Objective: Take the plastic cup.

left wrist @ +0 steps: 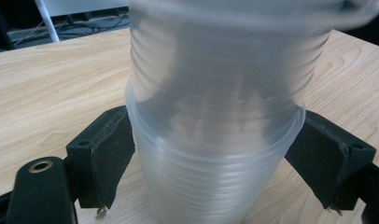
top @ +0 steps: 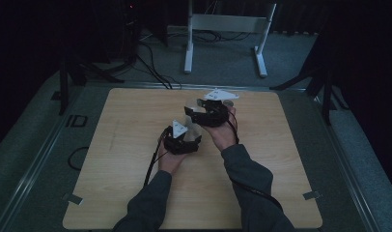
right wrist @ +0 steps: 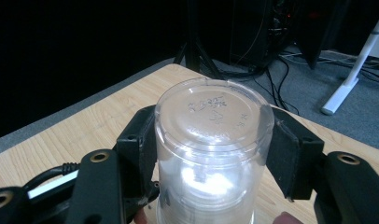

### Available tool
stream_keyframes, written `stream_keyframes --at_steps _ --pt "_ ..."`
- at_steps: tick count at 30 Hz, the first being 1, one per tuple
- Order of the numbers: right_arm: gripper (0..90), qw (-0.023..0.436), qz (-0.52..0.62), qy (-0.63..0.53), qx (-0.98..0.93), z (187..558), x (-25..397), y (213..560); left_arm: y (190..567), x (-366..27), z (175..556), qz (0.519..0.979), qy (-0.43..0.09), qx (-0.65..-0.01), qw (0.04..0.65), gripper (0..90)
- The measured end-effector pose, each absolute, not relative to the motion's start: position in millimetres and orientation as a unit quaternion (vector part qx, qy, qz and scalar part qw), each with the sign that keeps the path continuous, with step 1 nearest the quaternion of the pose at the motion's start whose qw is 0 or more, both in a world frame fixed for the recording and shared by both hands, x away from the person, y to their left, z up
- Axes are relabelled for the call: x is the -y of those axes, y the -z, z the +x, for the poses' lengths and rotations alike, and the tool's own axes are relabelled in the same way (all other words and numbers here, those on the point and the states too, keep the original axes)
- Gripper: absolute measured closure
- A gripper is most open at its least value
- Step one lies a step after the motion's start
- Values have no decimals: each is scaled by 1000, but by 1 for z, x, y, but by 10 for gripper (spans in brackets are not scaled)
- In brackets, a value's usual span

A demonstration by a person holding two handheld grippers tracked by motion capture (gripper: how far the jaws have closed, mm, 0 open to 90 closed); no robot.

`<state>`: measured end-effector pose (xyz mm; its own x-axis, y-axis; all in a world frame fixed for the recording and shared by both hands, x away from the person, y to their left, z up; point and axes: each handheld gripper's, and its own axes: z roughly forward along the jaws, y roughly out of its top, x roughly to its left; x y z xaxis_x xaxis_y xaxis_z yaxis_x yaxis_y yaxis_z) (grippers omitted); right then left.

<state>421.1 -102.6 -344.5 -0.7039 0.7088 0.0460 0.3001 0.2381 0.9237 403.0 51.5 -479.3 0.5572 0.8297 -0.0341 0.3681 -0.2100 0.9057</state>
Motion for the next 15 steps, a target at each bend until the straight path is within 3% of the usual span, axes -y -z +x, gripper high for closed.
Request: stream_keyframes --at_steps 15 --pt "401 199 327 -534 -753 419 105 324 474 -59 399 740 -230 -409 482 173"
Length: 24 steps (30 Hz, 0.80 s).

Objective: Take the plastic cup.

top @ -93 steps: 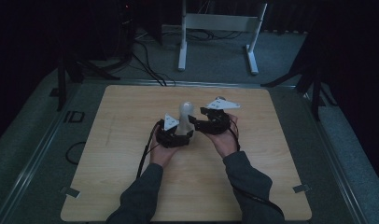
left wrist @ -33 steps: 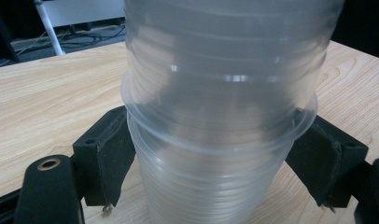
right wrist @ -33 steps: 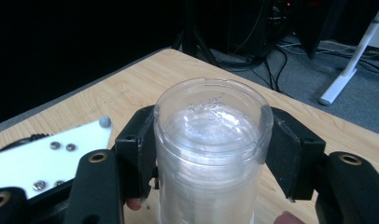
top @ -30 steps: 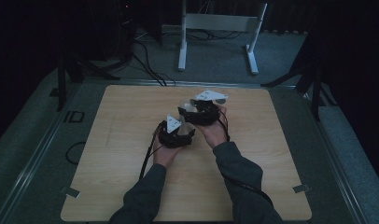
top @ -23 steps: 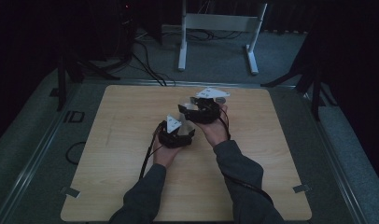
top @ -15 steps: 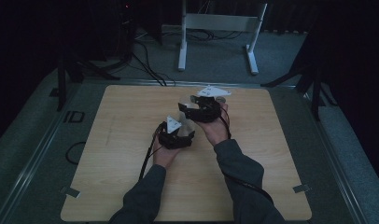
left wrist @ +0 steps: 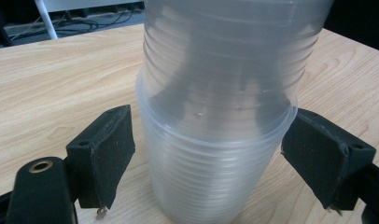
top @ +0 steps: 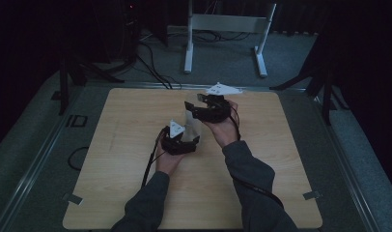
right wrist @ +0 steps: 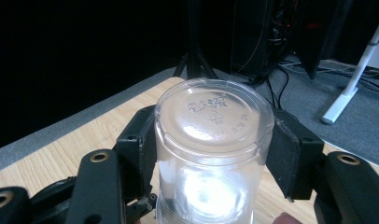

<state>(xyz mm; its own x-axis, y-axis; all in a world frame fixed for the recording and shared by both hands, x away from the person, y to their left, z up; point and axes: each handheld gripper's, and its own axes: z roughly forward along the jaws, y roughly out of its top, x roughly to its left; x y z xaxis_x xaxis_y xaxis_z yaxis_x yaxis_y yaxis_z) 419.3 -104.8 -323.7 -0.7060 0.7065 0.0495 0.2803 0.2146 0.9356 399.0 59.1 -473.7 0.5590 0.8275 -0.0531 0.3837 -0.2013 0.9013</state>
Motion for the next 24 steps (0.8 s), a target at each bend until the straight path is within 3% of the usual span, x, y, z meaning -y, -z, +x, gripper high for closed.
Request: stream_keyframes --at_steps 24 --pt "403 206 331 -558 -732 418 121 289 469 -69 389 741 -222 -418 477 182"
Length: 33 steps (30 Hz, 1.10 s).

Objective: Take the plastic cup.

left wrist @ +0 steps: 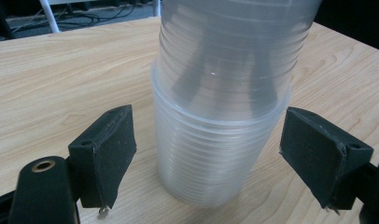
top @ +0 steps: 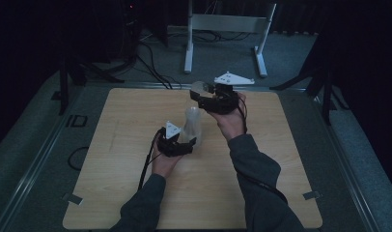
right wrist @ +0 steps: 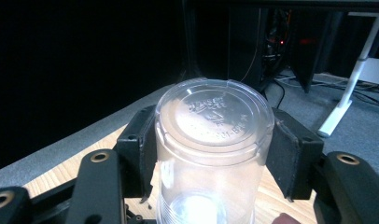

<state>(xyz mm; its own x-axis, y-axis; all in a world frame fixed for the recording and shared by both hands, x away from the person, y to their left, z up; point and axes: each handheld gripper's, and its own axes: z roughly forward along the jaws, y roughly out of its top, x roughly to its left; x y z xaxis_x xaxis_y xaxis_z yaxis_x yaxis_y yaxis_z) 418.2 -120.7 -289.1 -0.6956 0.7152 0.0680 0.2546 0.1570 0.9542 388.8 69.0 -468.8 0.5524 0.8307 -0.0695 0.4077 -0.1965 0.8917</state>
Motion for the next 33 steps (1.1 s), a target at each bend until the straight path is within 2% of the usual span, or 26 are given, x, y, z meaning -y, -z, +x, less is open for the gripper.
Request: stream_keyframes --at_steps 33 --pt "406 233 372 -529 -726 411 182 296 468 -82 369 740 -215 -409 488 201"
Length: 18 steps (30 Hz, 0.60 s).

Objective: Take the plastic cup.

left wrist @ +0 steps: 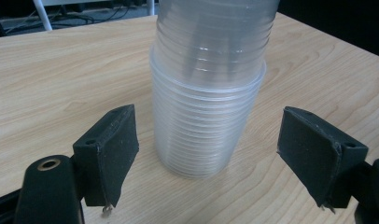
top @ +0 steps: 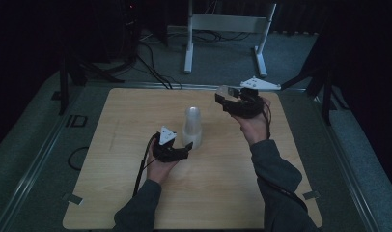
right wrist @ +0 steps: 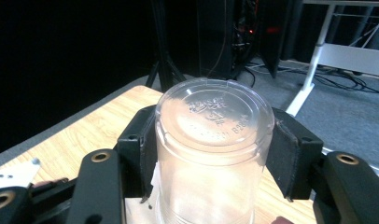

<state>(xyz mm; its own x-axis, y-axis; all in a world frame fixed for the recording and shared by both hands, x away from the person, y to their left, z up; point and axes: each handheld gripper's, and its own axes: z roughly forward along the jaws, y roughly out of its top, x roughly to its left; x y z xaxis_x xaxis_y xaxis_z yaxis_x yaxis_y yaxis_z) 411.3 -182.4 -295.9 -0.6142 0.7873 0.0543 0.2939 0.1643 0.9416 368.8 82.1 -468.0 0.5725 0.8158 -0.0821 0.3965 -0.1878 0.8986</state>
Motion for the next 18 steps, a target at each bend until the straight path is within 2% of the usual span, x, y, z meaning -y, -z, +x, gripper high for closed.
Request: stream_keyframes --at_steps 18 --pt "406 228 402 -508 -727 403 201 322 461 -81 357 740 -213 -395 501 209"
